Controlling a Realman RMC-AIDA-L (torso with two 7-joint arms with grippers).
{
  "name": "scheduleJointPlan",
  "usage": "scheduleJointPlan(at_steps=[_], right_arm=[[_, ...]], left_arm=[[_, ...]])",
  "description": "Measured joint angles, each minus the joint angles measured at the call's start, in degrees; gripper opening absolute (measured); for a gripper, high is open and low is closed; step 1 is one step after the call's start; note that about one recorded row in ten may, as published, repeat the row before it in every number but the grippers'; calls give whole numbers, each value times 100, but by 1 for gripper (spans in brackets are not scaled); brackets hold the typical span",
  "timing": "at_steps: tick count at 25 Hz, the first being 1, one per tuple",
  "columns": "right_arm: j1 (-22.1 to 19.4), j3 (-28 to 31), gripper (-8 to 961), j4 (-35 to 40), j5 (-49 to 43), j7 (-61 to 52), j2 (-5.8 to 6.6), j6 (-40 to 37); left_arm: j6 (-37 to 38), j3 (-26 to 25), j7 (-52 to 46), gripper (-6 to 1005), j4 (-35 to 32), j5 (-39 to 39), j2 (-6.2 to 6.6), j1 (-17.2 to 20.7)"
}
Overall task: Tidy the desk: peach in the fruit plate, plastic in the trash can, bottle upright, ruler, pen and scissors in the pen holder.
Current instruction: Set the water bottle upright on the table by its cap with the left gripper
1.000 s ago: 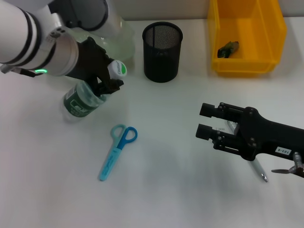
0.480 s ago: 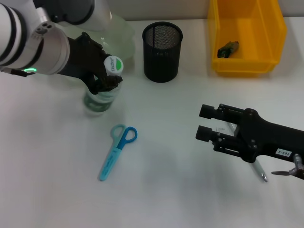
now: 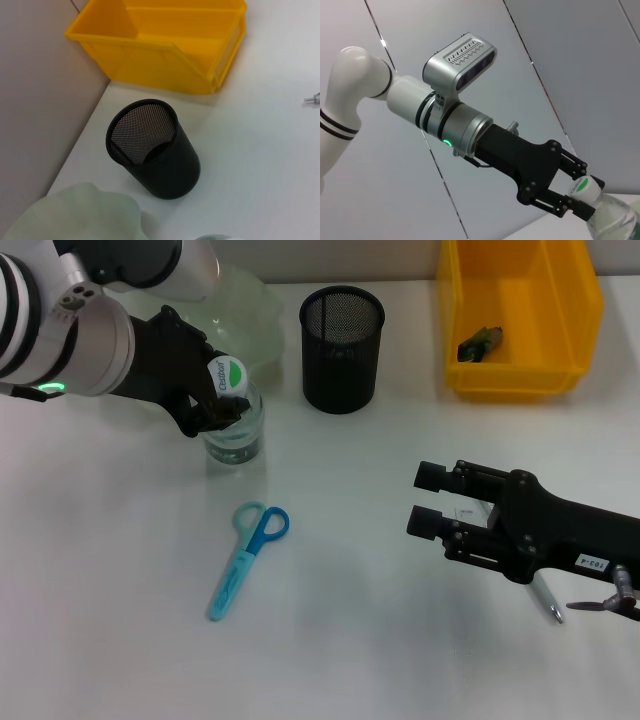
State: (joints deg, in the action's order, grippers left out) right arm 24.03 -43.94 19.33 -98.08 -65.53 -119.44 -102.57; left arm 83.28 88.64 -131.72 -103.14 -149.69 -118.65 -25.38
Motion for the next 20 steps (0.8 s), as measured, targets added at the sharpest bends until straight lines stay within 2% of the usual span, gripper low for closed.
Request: scheduleJointPlan(at_steps=[20], right_arm=[[29,0,636,0,0,14,0,45]], left_arm=[[473,-335,8,435,-244,224,2,-97]])
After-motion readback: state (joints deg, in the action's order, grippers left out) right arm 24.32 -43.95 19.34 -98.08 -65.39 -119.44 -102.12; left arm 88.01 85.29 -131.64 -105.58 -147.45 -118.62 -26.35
